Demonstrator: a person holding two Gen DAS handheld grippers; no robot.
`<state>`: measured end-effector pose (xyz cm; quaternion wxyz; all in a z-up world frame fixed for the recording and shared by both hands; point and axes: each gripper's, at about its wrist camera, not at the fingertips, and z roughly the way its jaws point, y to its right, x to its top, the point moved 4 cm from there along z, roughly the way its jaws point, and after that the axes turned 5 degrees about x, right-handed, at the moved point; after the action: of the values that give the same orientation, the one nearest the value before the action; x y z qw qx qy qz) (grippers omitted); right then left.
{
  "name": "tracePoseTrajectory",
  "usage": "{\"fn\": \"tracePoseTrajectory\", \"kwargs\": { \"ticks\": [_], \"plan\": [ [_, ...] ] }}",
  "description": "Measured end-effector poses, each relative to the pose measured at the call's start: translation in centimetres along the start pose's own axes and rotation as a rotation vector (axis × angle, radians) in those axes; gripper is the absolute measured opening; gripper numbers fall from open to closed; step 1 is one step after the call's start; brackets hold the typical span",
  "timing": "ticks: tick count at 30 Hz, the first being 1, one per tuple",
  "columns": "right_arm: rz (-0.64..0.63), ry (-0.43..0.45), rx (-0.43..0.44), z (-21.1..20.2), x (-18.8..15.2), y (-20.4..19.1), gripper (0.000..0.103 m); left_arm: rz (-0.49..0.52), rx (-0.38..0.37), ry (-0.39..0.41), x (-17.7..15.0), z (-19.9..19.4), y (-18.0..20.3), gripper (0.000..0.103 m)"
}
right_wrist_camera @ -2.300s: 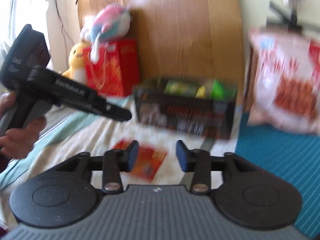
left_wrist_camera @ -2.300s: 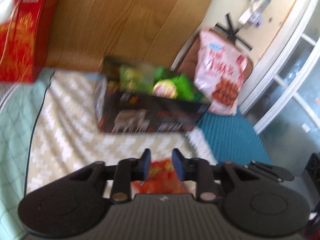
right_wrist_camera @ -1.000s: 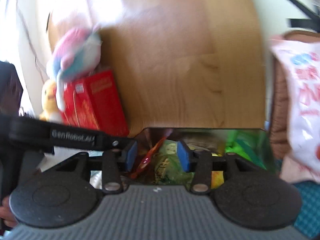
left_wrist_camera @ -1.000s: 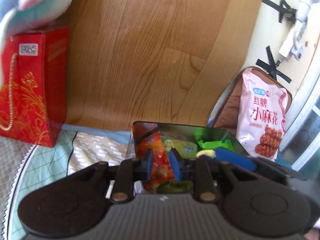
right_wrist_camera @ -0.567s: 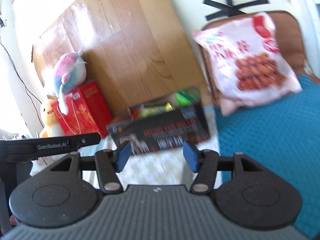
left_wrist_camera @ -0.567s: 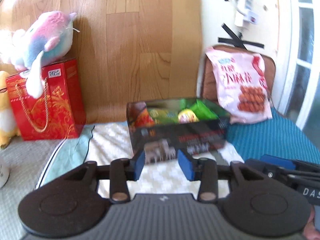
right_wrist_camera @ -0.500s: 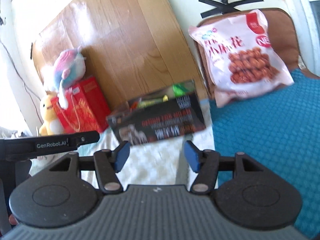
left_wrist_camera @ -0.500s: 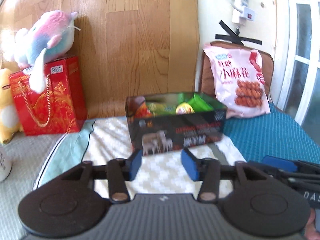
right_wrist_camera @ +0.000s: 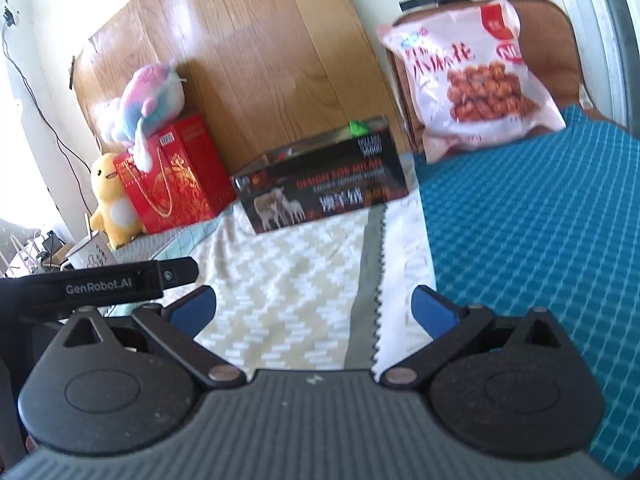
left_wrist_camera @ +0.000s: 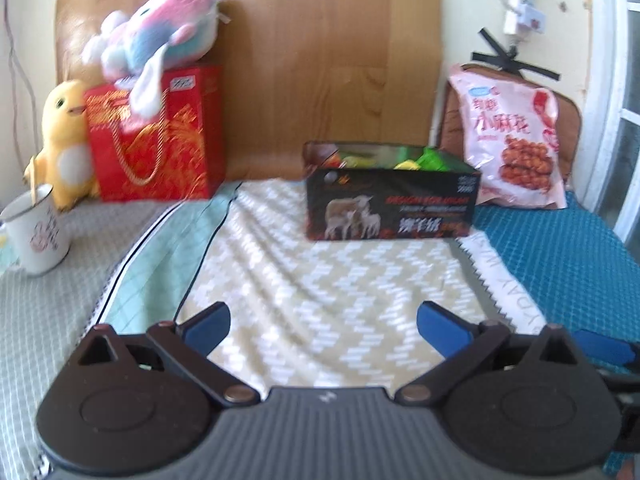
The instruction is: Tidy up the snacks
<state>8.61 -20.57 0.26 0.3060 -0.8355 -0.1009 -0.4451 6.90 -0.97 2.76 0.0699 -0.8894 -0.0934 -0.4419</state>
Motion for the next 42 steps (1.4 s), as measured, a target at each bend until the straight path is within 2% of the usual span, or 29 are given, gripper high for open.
{"fn": "tracePoseTrajectory", "kwargs": {
  "ticks": [5,13,22,26,30,42],
  "plan": [
    [-0.004,-0.017,-0.009,0.2,-0.5,0.0,0.103,0.019,0.060,-0.025,-0.8,0.5,-0.2,0.103],
    [-0.033,-0.036,-0.054,0.6,-0.6,1.2,0.103,0.039,0.065,-0.063,-1.7,2.0,0.7,0.103],
    [-0.091,0.010,-0.171,0.5,0.6,4.2,0.103,0.040,0.071,-0.078,-2.1,3.6,1.9,0.103],
    [-0.112,0.022,-0.202,1.0,1.0,5.0,0.103,0.056,0.102,-0.076,-2.2,4.4,2.5,0.103],
    [-0.097,0.003,-0.185,1.7,0.7,5.6,0.103,0.080,0.119,-0.067,-2.2,4.9,2.9,0.103],
    [-0.048,-0.007,-0.158,1.9,0.5,6.1,0.103,0.041,0.112,-0.062,-2.5,5.6,2.7,0.103]
  ]
}}
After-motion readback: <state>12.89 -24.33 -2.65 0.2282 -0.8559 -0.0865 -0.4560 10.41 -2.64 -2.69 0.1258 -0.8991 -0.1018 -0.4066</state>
